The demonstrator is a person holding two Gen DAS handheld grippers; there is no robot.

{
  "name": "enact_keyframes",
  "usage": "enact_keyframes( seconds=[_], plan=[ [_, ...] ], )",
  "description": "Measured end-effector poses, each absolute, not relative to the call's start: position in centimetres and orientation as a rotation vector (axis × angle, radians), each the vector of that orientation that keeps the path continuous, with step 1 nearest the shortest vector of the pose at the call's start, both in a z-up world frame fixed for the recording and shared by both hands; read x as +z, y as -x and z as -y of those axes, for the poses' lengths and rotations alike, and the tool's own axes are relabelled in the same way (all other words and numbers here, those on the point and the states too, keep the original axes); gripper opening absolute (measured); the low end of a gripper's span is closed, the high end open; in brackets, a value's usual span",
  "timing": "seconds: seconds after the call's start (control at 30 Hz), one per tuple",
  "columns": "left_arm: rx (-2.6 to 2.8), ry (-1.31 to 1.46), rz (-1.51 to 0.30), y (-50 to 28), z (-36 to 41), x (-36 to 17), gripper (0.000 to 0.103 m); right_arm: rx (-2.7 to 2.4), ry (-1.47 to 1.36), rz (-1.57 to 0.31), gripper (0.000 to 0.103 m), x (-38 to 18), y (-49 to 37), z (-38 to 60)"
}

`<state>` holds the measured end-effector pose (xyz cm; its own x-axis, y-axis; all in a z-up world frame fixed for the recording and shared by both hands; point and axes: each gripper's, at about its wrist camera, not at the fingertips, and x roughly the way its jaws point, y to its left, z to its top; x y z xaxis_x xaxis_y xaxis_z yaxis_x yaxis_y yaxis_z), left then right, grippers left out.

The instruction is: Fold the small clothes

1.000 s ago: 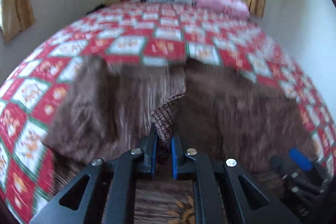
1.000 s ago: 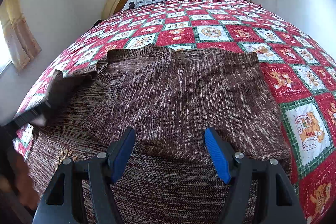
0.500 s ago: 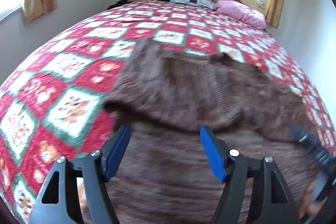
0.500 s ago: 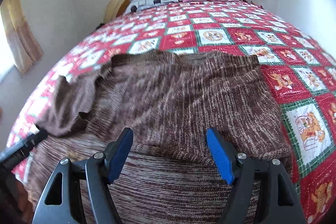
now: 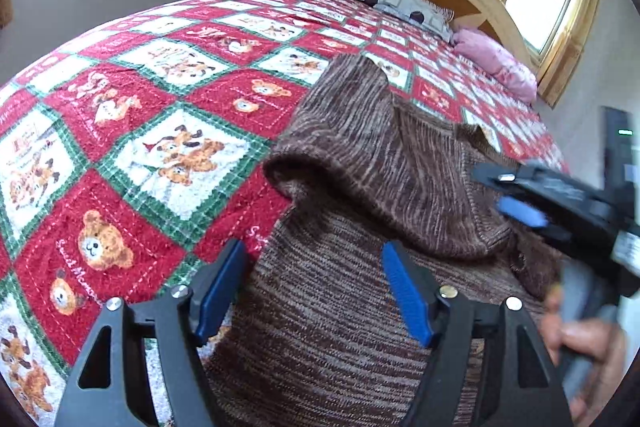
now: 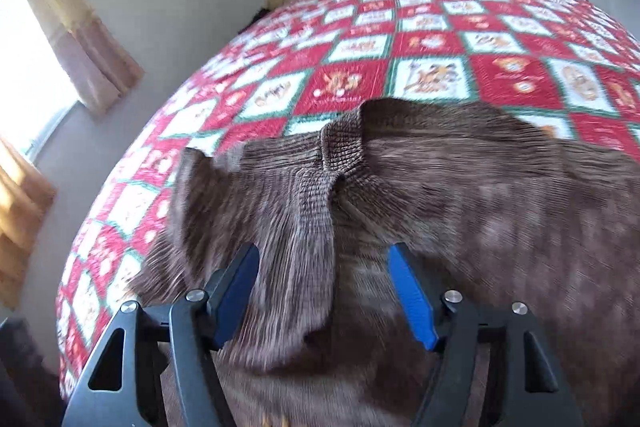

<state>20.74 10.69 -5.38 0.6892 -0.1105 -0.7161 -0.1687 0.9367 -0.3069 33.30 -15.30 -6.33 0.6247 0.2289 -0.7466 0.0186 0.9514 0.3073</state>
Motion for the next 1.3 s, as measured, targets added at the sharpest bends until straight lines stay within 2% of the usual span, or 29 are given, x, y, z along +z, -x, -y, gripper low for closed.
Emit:
enact_keyframes(
  seconds=[0.07,0.1,0.13,0.17,0.2,0.27,0.4,0.53,0.73,1.1,1.3],
  plan=[
    [0.022,0.394,-0.805,-21.0,-10.7,-5.4,0.075,0.101,-0.247,-0.884,0.064,-7.0,-34.4,14.3],
    [0.015,0.405,-0.801,-20.9,-10.9,-5.5,0.076,0.098,-0.212,-0.878,0.057,-7.0,-34.5,13.7],
    [0.012,0.411,-0.799,-20.7,-11.1,-5.5,0.077,0.103,-0.161,-0.888,0.047,-7.0,-34.7,12.9],
    [0.010,0.413,-0.798,-20.8,-11.2,-5.4,0.077,0.099,-0.118,-0.898,0.023,-7.1,-34.9,12.2],
    [0.008,0.413,-0.798,-20.9,-11.2,-5.4,0.078,0.085,-0.080,-0.900,0.015,-7.1,-34.9,11.8],
    [0.006,0.412,-0.799,-20.9,-11.2,-5.4,0.079,0.094,-0.064,-0.893,0.010,-7.0,-34.9,11.5],
    [-0.001,0.422,-0.796,-20.8,-11.2,-5.4,0.080,0.094,-0.051,-0.860,0.008,-5.9,-34.1,11.4],
    [-0.010,0.432,-0.793,-20.8,-11.4,-5.4,0.081,0.095,-0.008,-0.782,0.008,-2.4,-32.3,11.7],
    [-0.012,0.438,-0.791,-20.7,-11.5,-5.4,0.081,0.078,0.061,-0.763,0.008,0.7,-31.1,13.8],
    [-0.013,0.440,-0.791,-20.7,-11.5,-5.4,0.081,0.050,-0.072,-0.899,0.009,-5.7,-31.6,18.3],
    [-0.017,0.449,-0.788,-20.6,-11.6,-5.4,0.081,0.031,-0.176,-0.873,0.012,-4.2,-30.0,20.5]
  ],
)
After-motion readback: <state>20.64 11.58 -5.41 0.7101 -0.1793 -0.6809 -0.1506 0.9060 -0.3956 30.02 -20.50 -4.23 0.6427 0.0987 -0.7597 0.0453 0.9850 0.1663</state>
